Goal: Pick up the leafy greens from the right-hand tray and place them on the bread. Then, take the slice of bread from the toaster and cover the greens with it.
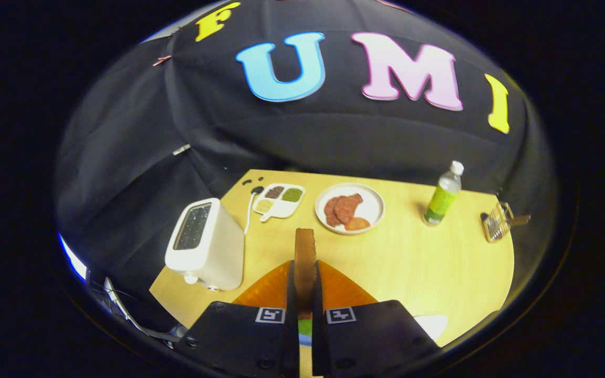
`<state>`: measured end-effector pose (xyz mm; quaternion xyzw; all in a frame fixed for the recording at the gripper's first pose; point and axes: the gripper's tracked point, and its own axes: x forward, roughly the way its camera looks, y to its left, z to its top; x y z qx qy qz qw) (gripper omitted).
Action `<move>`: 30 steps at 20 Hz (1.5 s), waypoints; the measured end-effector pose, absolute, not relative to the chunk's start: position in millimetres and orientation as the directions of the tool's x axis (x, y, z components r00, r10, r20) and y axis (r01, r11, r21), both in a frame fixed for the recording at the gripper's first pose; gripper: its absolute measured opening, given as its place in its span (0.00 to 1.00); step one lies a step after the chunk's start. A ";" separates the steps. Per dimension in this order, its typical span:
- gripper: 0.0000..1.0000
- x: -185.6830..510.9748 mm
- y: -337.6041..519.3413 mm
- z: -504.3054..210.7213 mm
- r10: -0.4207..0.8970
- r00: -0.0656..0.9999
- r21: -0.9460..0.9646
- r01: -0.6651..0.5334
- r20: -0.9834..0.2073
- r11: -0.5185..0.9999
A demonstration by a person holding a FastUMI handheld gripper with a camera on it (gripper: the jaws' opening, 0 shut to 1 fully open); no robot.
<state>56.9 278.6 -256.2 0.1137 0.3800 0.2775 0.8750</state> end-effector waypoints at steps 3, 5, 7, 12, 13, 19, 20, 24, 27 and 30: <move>0.14 41.5 280.0 -290.6 0.568 0.537 0.466 -0.329 -0.623 0.822; 0.14 33.7 285.6 -306.0 0.576 0.531 0.516 -0.276 -0.621 0.811; 0.14 29.7 293.0 -316.8 0.588 0.534 0.572 -0.219 -0.608 0.790; 0.14 29.7 300.0 -348.5 0.599 0.541 0.662 -0.101 -0.591 0.743; 0.14 27.6 298.6 -357.0 0.597 0.535 0.672 -0.072 -0.598 0.737; 0.15 31.2 274.6 -394.5 0.572 0.531 0.671 -0.009 -0.625 0.741; 0.18 31.9 273.8 -399.6 0.575 0.521 0.674 -0.001 -0.630 0.739; 0.31 34.2 263.2 -423.3 0.579 0.487 0.678 0.037 -0.654 0.735; 0.39 27.0 262.1 -434.8 0.577 0.475 0.671 0.039 -0.664 0.740; 0.45 25.4 257.8 -436.6 0.560 0.481 0.651 0.031 -0.675 0.758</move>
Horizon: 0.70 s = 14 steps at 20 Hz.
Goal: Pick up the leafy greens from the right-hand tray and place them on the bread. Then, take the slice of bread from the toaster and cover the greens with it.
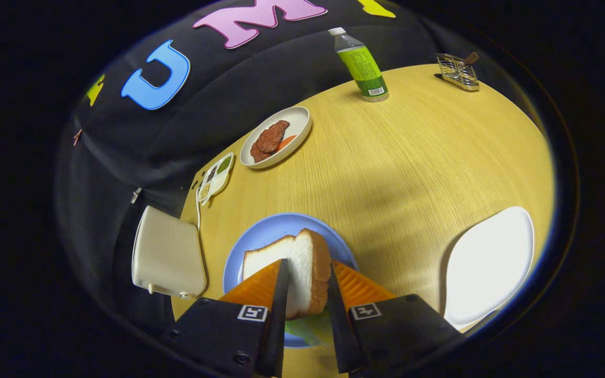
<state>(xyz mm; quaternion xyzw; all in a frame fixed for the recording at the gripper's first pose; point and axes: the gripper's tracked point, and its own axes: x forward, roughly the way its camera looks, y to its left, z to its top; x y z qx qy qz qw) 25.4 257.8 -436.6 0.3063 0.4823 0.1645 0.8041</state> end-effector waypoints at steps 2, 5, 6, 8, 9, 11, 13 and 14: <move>0.52 23.8 254.4 -437.5 0.545 0.485 0.630 0.015 -0.684 0.777; 0.60 20.8 240.8 -430.7 0.515 0.506 0.586 -0.022 -0.692 0.810; 0.60 19.8 235.6 -425.9 0.506 0.515 0.574 -0.032 -0.692 0.818; 0.60 19.5 224.1 -412.1 0.498 0.533 0.563 -0.050 -0.684 0.825; 0.60 20.0 217.7 -403.3 0.497 0.543 0.558 -0.062 -0.677 0.827; 0.60 23.0 204.9 -383.2 0.490 0.568 0.543 -0.089 -0.661 0.835; 0.60 27.2 192.8 -355.2 0.486 0.601 0.534 -0.115 -0.634 0.838; 0.60 30.4 188.1 -339.2 0.485 0.620 0.526 -0.134 -0.617 0.840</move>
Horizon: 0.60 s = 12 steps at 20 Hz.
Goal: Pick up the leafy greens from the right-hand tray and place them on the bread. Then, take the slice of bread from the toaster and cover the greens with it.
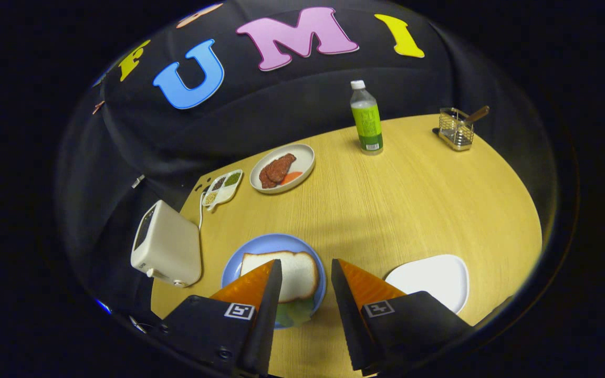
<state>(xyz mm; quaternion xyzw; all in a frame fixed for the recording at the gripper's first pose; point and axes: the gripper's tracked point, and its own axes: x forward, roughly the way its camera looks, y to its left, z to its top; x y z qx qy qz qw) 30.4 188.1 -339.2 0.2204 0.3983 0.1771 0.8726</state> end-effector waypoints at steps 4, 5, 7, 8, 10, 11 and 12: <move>0.73 38.5 169.1 -271.6 0.472 0.696 0.479 -0.206 -0.542 0.854; 0.82 39.9 165.5 -256.2 0.467 0.714 0.465 -0.221 -0.522 0.857; 0.92 39.4 157.8 -230.0 0.457 0.741 0.433 -0.247 -0.492 0.867; 0.96 39.5 155.2 -219.2 0.453 0.752 0.419 -0.258 -0.479 0.871; 0.99 37.4 150.9 -197.4 0.449 0.771 0.397 -0.277 -0.451 0.875; 0.99 36.3 149.8 -188.4 0.452 0.776 0.393 -0.287 -0.439 0.874; 0.99 35.8 149.2 -180.5 0.455 0.781 0.393 -0.293 -0.427 0.872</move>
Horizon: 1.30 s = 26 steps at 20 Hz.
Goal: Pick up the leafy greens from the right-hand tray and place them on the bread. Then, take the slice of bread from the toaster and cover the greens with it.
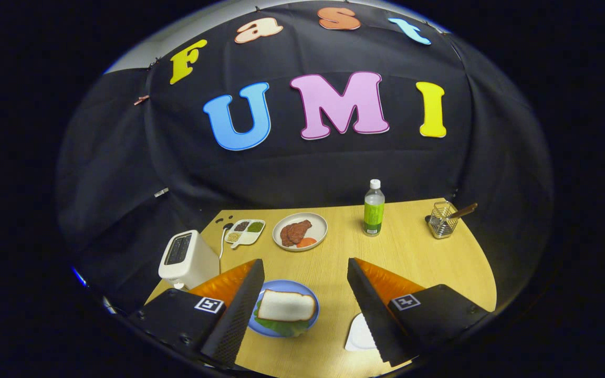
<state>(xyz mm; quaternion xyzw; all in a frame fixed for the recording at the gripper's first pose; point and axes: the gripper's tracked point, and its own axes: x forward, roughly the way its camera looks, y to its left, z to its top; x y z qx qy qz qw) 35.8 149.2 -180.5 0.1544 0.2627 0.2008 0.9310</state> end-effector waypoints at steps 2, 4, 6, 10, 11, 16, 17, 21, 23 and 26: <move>0.99 34.9 147.4 -165.7 0.462 0.791 0.400 -0.303 -0.400 0.865; 0.99 35.4 144.7 -156.7 0.468 0.797 0.403 -0.311 -0.383 0.860; 0.99 39.8 139.7 -151.6 0.461 0.807 0.395 -0.313 -0.368 0.864; 0.99 48.7 129.6 -142.3 0.439 0.830 0.367 -0.312 -0.343 0.876; 0.99 50.0 128.5 -141.5 0.434 0.834 0.358 -0.312 -0.340 0.880; 0.99 56.2 127.5 -136.5 0.424 0.847 0.354 -0.308 -0.321 0.883; 0.99 55.4 126.1 -135.1 0.425 0.848 0.354 -0.309 -0.318 0.883; 0.99 46.0 120.7 -134.1 0.419 0.850 0.347 -0.307 -0.317 0.886; 0.99 41.4 119.8 -129.9 0.423 0.853 0.349 -0.313 -0.307 0.883; 0.99 31.8 116.2 -128.7 0.428 0.850 0.339 -0.323 -0.305 0.883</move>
